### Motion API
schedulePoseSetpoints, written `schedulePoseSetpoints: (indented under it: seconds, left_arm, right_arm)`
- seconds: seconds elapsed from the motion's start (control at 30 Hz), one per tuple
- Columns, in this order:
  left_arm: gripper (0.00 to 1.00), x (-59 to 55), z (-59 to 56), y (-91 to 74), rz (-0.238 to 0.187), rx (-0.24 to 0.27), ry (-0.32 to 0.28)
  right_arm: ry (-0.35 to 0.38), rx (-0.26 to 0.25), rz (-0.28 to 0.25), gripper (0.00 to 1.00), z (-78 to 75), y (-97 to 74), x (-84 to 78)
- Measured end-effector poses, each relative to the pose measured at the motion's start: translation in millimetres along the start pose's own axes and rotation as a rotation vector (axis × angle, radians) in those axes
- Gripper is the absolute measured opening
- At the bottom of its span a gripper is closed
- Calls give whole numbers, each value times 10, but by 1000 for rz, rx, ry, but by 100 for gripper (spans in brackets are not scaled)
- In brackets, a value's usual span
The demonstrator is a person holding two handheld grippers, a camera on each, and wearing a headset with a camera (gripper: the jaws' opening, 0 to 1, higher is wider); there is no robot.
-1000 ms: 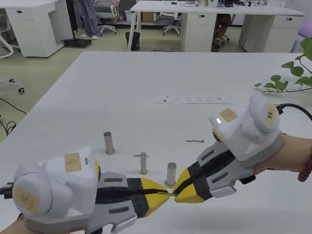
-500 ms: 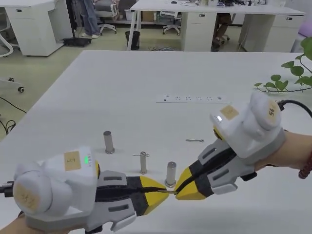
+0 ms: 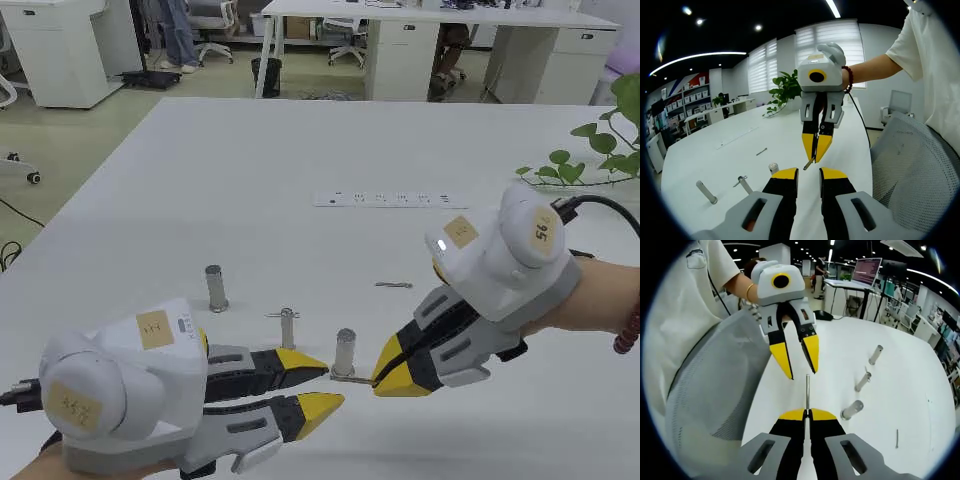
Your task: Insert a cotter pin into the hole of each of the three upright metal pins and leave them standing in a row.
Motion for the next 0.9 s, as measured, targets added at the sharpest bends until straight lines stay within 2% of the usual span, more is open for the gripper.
schedulePoseSetpoints:
  seconds: [0.27,0.4,0.7,0.9]
  left_arm:
    - [24,-105,116,83,-10,101,-44]
    - [25,-157,190,126,-24,149,-85]
    - [25,-260,315,261,18,196,-88]
    - [25,-310,383,369,33,215,-97]
  right_arm:
    - [-19,-48,81,3,-102,19,-103]
    - [-21,-75,115,3,-161,22,-143]
    - [-11,-137,190,3,-309,43,-257]
    - [2,-156,212,3,-384,58,-311]
Point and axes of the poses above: the centre of the closed fingertips' face, and the gripper's own axes: y roughly forward along the fingers, z roughly to its left, x roughly out of its top, the point moved 10 cm from there along -y, roughly backward along the fingers, and after that the axes turned 9 degrees about -x, right-handed, at the moved point
